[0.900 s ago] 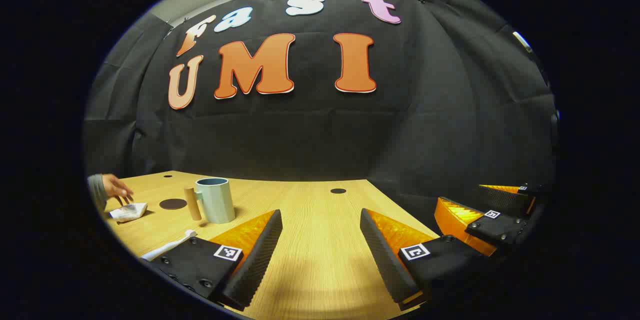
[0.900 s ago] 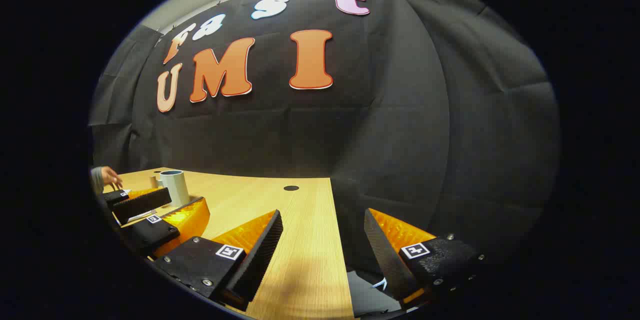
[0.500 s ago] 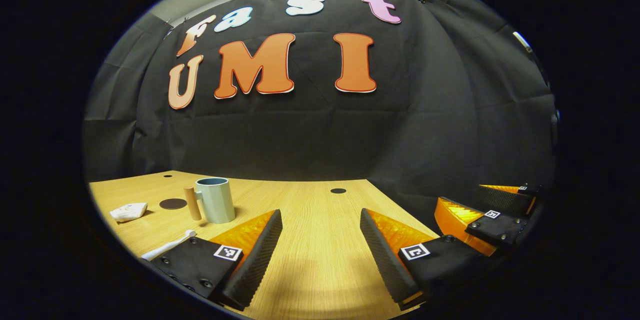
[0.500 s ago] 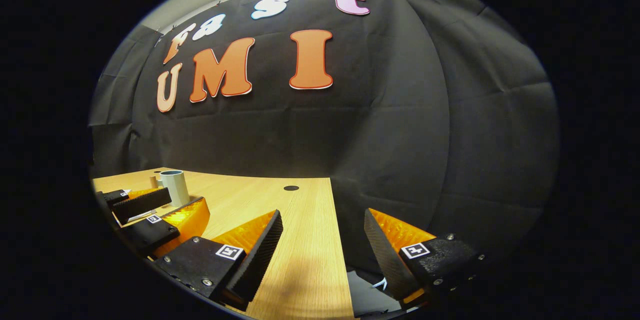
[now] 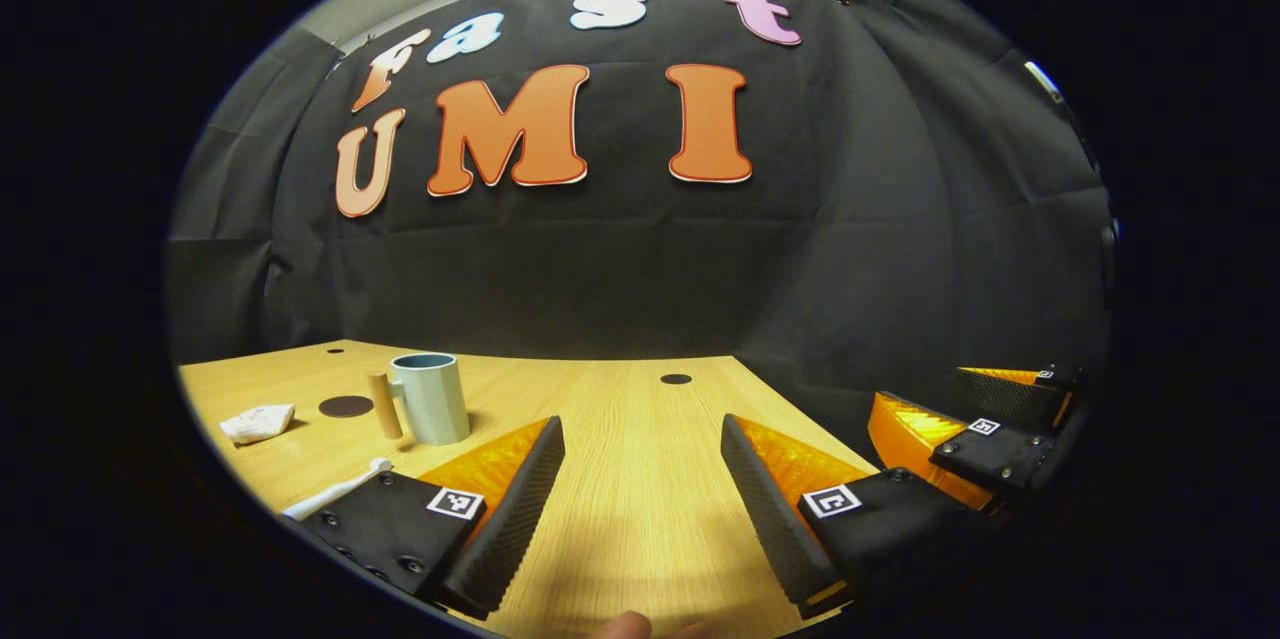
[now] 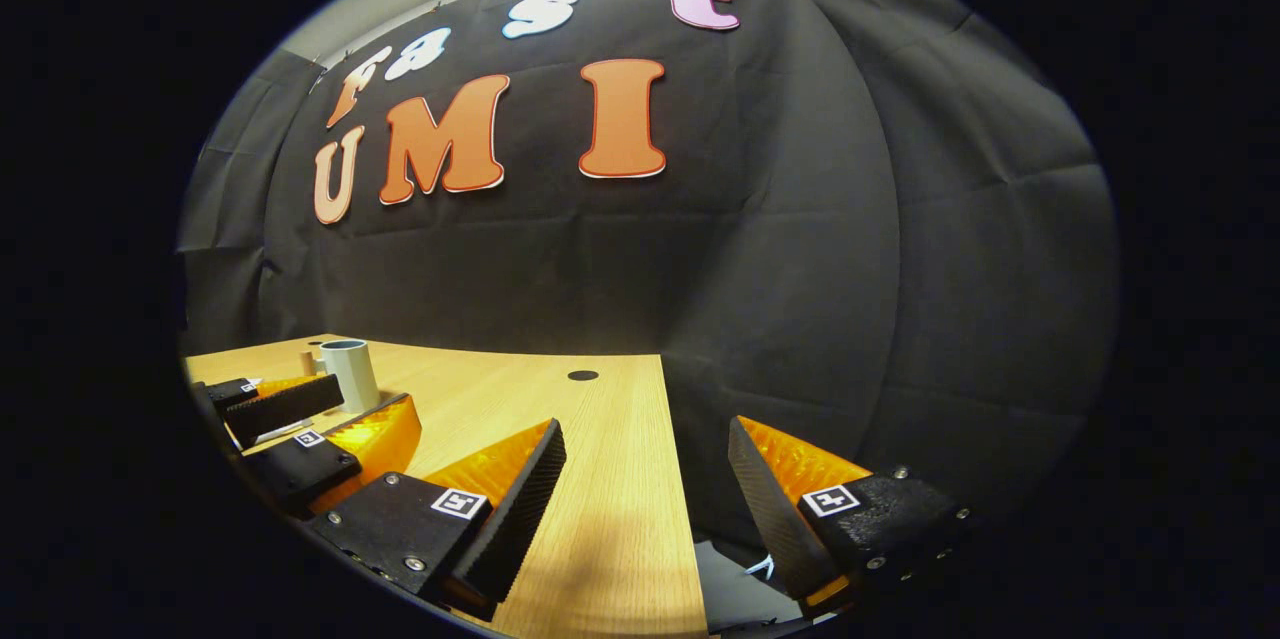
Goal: Put the toothbrush and toothpaste on the desktop into the cup, then pick up the cup and place it on the coaster on the desktop.
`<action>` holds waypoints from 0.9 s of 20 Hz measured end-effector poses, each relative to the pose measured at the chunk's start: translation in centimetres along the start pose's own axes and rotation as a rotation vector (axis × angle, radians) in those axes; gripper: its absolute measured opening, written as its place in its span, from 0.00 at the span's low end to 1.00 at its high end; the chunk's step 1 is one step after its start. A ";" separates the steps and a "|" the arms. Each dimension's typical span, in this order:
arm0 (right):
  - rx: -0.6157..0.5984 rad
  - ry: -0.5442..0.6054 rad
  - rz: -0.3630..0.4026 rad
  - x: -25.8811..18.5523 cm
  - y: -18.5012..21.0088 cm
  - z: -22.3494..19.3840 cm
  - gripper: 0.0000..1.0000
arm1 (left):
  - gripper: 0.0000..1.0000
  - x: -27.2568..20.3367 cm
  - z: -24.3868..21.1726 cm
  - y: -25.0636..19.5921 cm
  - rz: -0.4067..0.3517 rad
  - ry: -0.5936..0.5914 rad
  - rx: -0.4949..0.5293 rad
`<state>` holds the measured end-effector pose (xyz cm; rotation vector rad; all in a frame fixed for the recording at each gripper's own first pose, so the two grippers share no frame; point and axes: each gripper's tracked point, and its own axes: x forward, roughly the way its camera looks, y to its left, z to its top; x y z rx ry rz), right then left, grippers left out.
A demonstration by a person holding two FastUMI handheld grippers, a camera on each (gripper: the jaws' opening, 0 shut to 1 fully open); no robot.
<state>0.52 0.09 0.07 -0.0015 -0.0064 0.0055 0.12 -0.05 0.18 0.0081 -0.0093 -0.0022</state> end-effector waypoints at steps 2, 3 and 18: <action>0.003 0.001 -0.001 0.2 0.0 -0.1 0.99 | 1.00 0.8 -0.1 -0.1 -0.002 -0.008 0.009; -0.001 -0.005 -0.003 0.7 0.0 0.1 0.99 | 1.00 1.8 0.1 -0.3 -0.002 -0.018 0.015; -0.168 -0.224 -0.150 -2.4 14.3 15.2 0.96 | 0.96 5.6 9.1 20.5 -0.152 -0.066 -0.047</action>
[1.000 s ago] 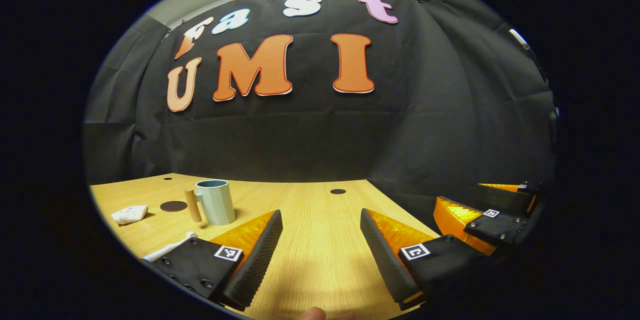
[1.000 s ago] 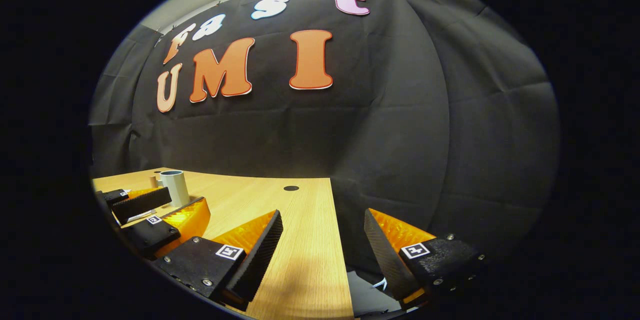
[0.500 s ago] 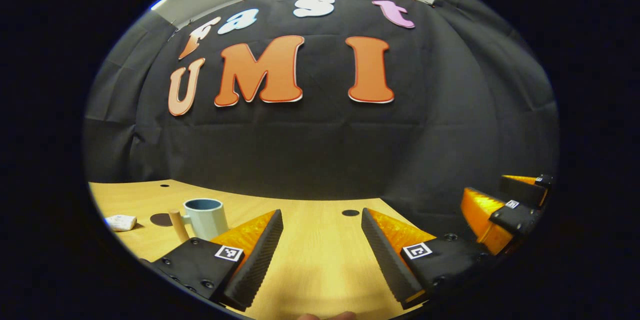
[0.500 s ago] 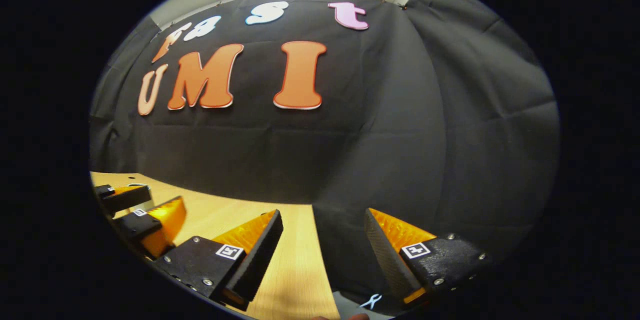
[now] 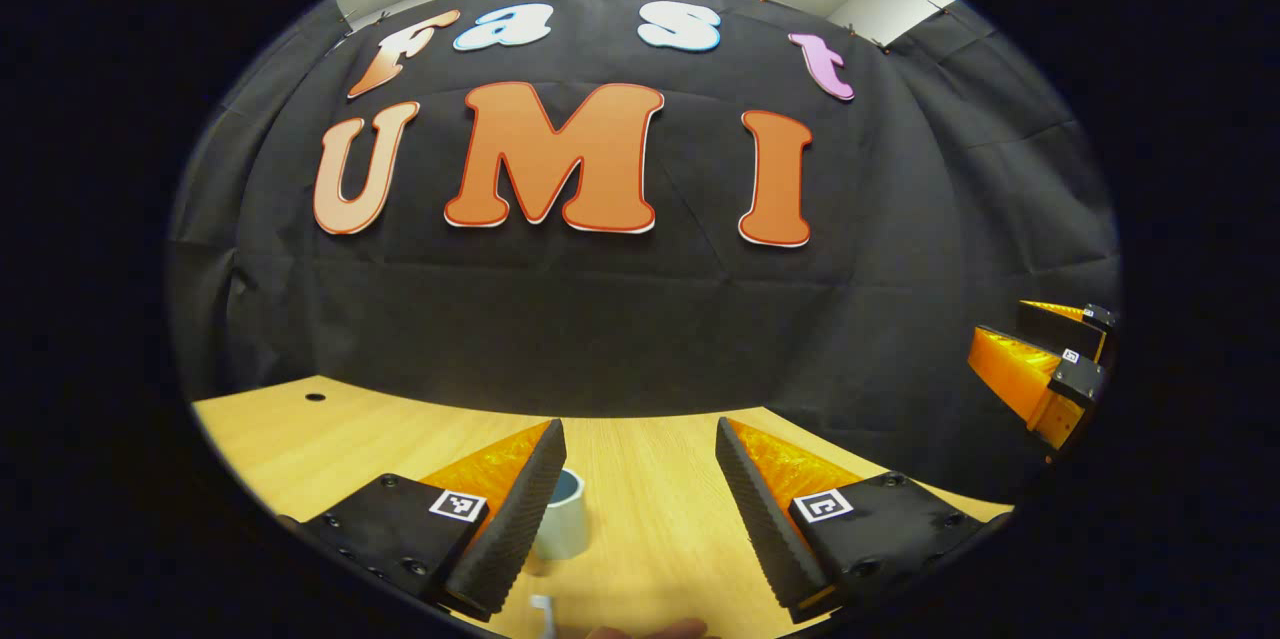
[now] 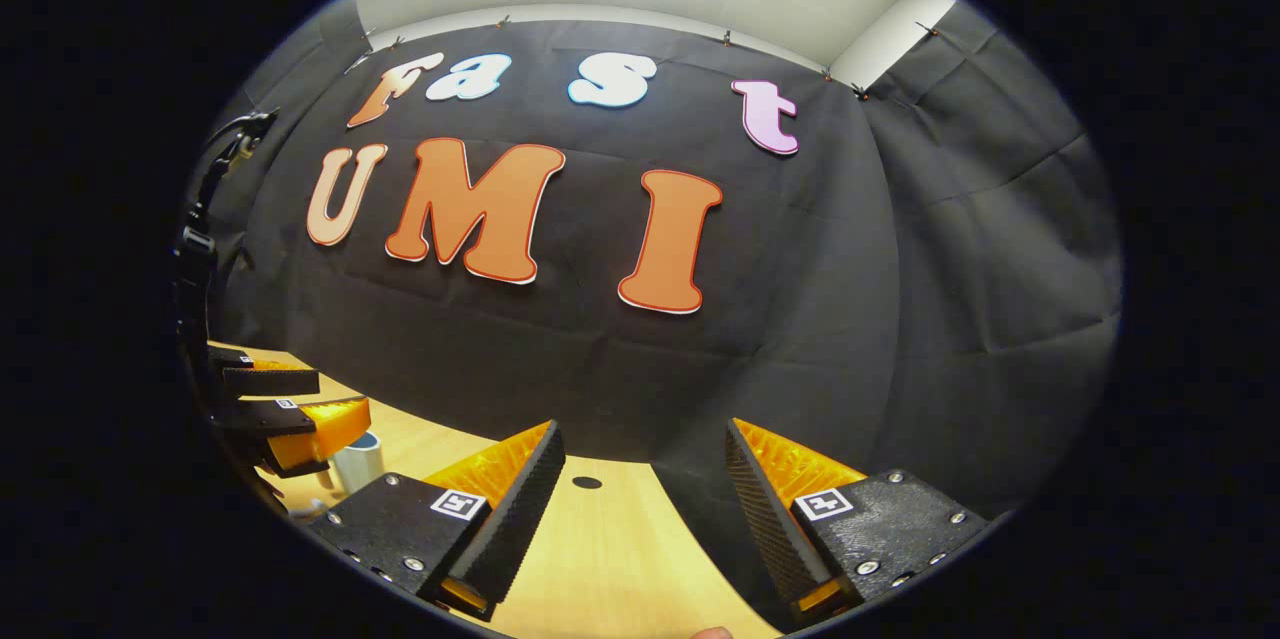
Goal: Put the toothbrush and toothpaste on the desktop into the cup, then pick up the cup and place it on the coaster on the desktop.
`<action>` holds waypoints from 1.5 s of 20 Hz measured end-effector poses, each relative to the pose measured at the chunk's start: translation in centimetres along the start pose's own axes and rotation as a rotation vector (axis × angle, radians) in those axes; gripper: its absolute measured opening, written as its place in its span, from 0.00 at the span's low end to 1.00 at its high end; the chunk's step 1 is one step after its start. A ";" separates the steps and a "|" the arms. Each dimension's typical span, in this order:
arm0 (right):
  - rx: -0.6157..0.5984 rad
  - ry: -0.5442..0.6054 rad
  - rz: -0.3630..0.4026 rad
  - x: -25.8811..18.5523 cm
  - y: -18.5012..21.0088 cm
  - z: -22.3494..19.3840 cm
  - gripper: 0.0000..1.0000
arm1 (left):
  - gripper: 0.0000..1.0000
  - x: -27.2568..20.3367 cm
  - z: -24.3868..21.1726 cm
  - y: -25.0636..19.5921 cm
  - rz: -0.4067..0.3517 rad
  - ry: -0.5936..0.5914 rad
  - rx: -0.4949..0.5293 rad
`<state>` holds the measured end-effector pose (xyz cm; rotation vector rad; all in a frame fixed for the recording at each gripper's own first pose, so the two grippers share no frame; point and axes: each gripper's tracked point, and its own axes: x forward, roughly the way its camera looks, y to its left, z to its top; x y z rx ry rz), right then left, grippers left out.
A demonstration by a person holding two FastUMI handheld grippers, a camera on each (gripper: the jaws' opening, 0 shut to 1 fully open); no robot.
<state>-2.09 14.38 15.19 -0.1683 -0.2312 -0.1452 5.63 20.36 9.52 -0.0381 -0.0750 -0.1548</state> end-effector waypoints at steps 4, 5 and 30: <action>0.023 0.052 0.112 -2.0 6.0 -0.1 0.96 | 0.96 -2.3 2.1 6.1 0.039 -0.037 0.029; 0.026 0.069 0.132 -2.3 7.1 -0.4 0.96 | 0.96 -2.7 2.2 7.5 0.051 -0.037 0.030; 0.103 0.458 0.396 -7.2 24.1 -7.4 0.94 | 0.97 -7.6 -4.5 23.7 0.103 0.337 0.059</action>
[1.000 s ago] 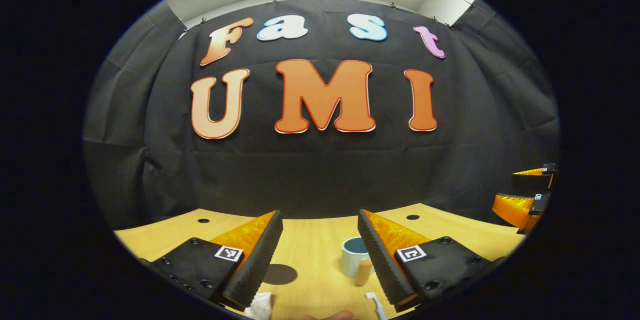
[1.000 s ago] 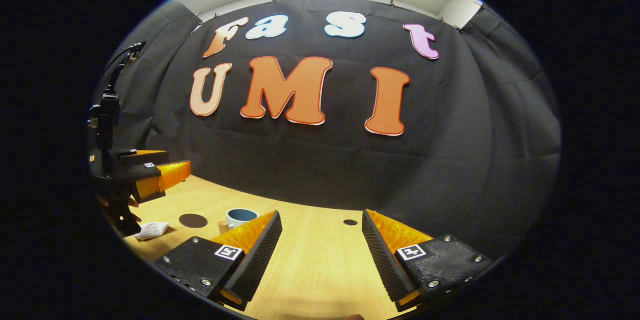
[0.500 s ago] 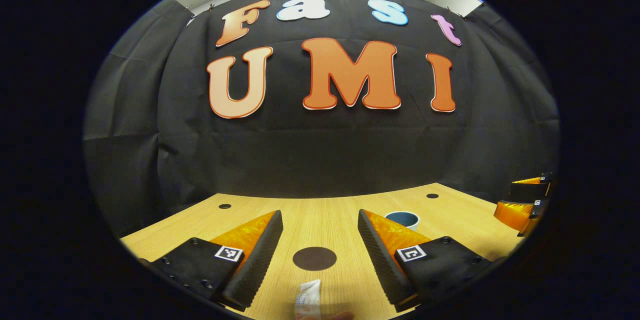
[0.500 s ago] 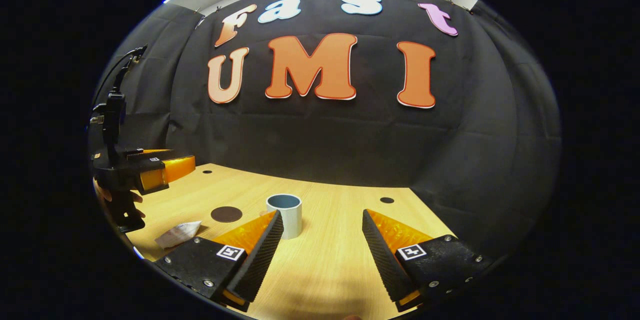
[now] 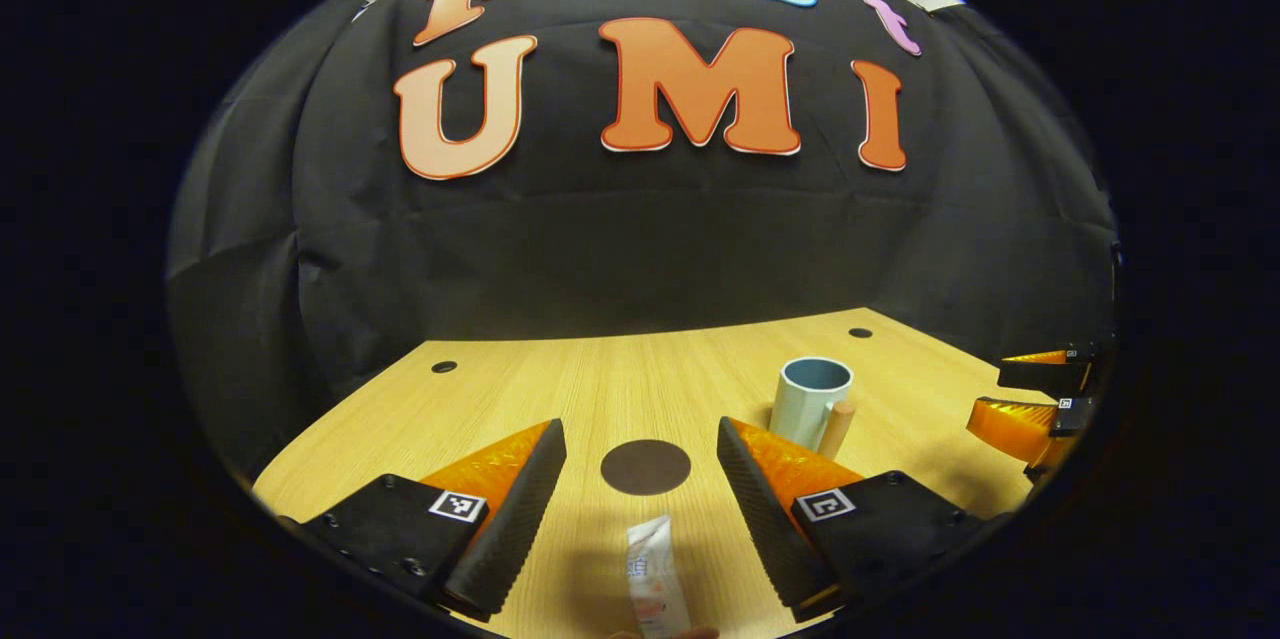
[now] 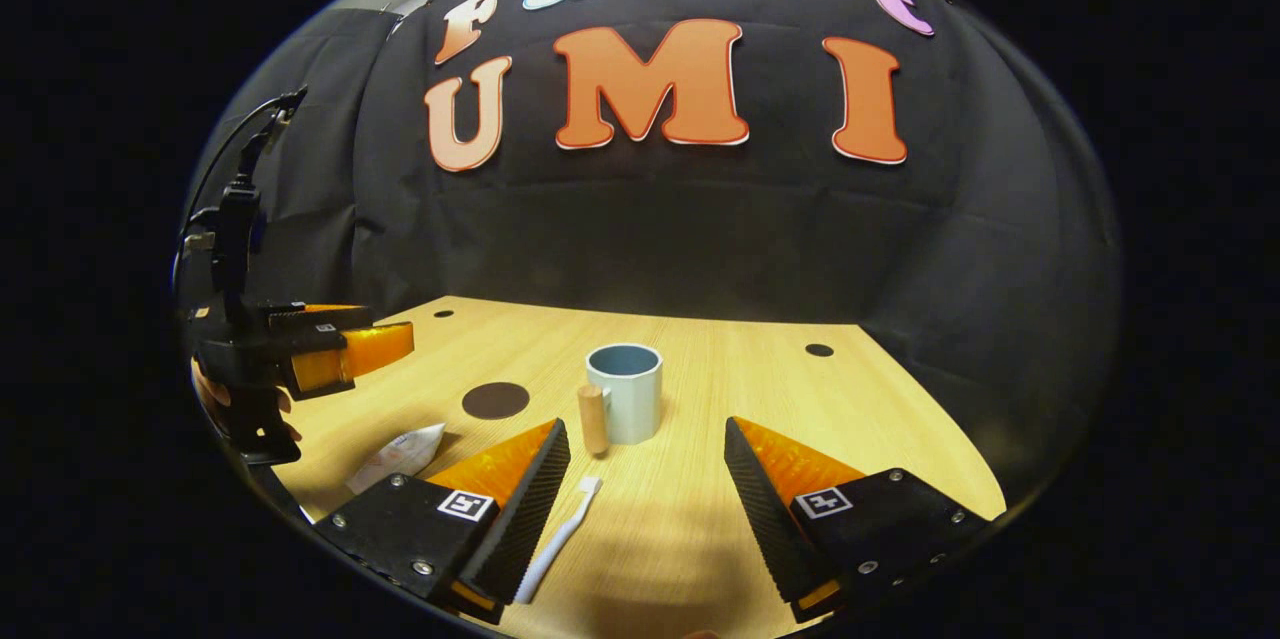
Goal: Put the toothbrush and toothpaste on the desktop into the cup, then pick up the cup and place it on the coaster on the desktop.
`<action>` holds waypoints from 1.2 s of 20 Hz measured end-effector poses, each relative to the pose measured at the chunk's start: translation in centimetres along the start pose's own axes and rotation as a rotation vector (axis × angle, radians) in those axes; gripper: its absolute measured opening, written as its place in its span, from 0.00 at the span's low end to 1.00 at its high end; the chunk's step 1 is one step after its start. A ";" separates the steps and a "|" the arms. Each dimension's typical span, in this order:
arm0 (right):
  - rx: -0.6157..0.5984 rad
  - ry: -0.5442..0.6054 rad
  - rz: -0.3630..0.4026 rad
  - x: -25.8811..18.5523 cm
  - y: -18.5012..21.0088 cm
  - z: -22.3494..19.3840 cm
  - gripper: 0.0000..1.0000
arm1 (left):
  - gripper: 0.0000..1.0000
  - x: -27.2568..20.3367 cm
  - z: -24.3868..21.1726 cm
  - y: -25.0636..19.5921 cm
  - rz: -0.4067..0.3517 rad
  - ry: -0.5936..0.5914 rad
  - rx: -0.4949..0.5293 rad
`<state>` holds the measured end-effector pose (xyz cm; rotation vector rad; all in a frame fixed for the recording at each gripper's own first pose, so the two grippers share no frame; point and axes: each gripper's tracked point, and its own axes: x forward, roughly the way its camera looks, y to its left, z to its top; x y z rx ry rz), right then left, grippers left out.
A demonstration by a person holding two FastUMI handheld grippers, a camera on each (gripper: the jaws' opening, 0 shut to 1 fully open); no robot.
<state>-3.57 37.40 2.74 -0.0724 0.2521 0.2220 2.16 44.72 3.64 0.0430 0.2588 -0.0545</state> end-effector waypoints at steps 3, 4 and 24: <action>0.000 0.079 -0.005 0.8 1.0 -1.6 0.92 | 0.97 -0.1 -2.2 0.1 -0.032 0.081 -0.021; 0.007 0.096 -0.003 1.0 1.4 -1.7 0.90 | 0.97 -0.1 -3.0 0.2 -0.042 0.108 -0.025; -0.014 0.428 -0.007 2.1 5.6 -10.6 0.71 | 0.97 -0.3 -14.8 -0.1 -0.107 0.536 -0.035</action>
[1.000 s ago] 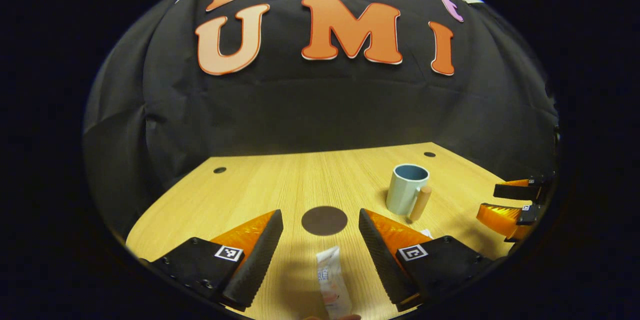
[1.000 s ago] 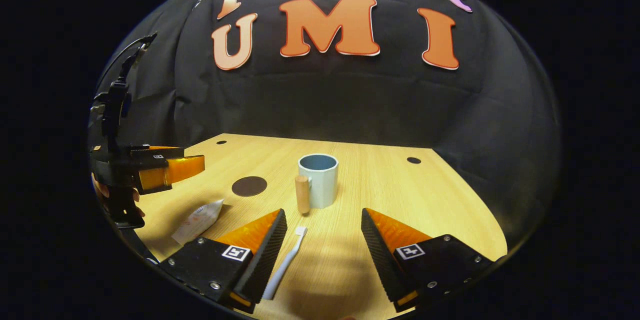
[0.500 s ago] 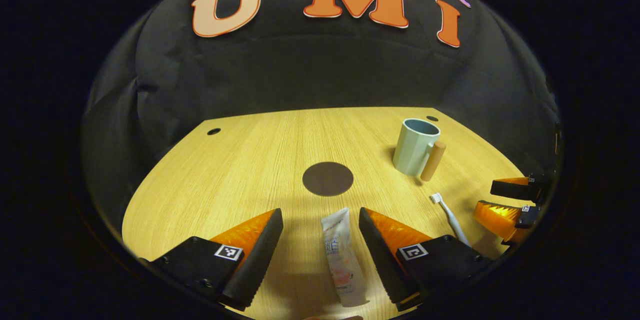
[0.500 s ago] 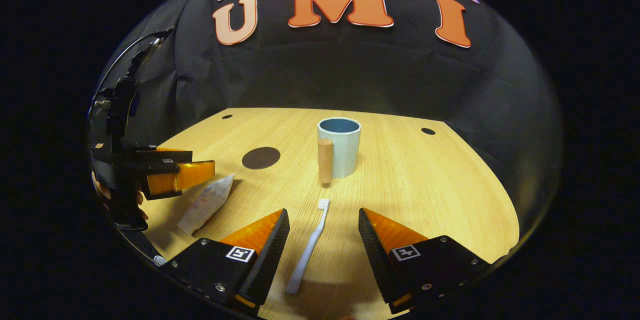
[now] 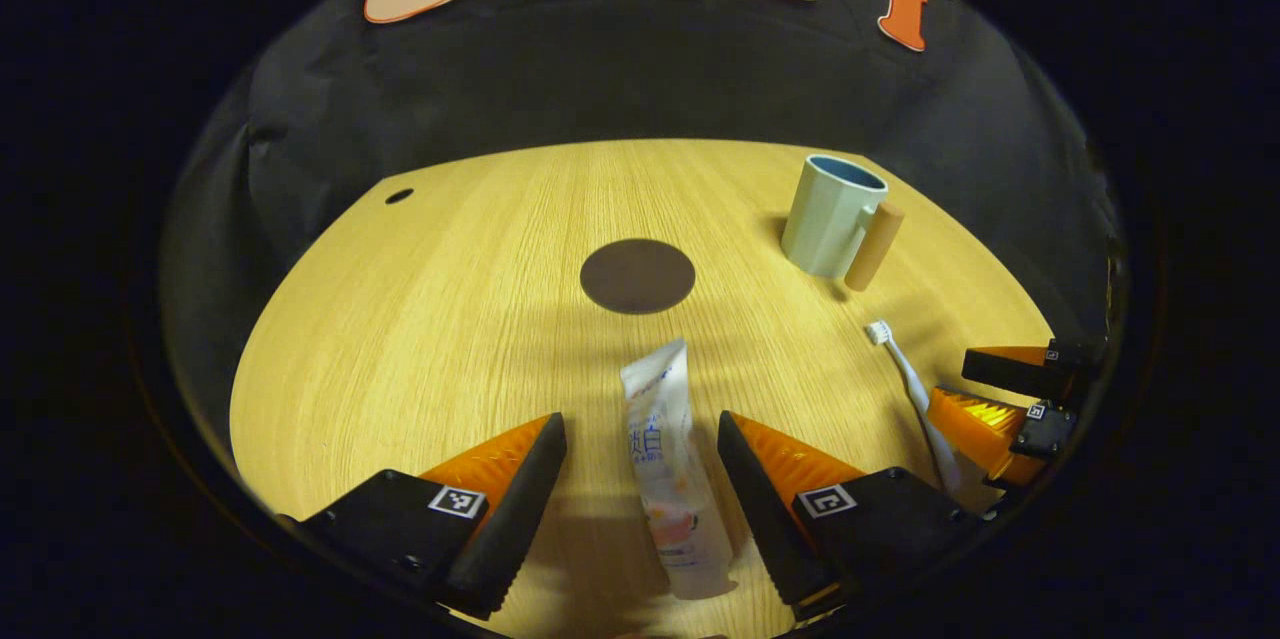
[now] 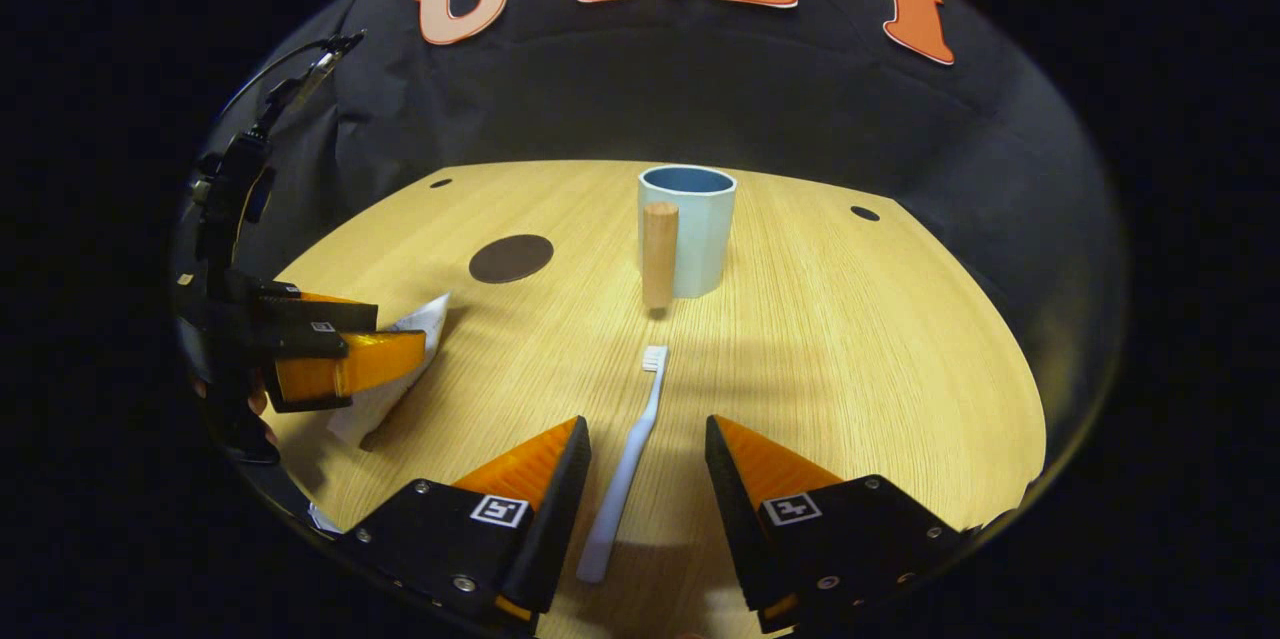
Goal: Put the toothbrush and toothpaste on the desktop into the cup, then pick up the cup and place it on the coaster on the desktop.
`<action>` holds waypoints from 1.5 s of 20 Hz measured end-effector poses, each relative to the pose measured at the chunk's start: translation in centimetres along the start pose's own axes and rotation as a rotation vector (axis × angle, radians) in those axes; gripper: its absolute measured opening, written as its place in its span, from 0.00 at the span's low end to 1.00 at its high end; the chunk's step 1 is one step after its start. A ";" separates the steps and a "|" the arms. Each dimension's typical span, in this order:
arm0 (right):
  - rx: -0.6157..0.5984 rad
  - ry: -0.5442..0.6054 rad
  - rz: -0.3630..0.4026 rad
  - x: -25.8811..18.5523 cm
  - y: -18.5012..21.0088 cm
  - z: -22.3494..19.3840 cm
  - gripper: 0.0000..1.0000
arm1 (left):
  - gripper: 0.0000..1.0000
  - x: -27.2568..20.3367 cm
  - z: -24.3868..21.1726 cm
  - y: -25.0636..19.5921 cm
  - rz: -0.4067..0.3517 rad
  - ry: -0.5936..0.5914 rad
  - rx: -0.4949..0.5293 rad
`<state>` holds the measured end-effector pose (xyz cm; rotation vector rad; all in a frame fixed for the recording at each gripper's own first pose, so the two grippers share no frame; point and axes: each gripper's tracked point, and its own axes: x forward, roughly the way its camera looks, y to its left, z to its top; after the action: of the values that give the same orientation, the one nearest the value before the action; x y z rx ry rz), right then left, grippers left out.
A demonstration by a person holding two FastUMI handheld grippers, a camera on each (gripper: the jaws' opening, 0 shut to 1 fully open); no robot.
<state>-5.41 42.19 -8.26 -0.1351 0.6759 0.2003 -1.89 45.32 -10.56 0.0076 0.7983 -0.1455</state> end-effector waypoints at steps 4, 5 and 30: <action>-0.008 0.037 0.002 0.3 0.5 -0.7 0.63 | 0.97 0.7 -0.4 -0.1 0.003 0.031 0.000; -0.005 0.044 0.003 0.6 0.6 -0.8 0.63 | 0.96 0.7 -0.4 -0.2 0.002 0.039 0.000; 0.093 -0.059 0.058 1.0 1.2 2.8 0.05 | 0.14 -0.2 1.0 -0.7 -0.036 0.012 -0.099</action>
<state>-3.22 44.02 -6.74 -0.0205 0.6293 0.2272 -1.40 44.63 -9.66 -0.0996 0.8172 -0.1394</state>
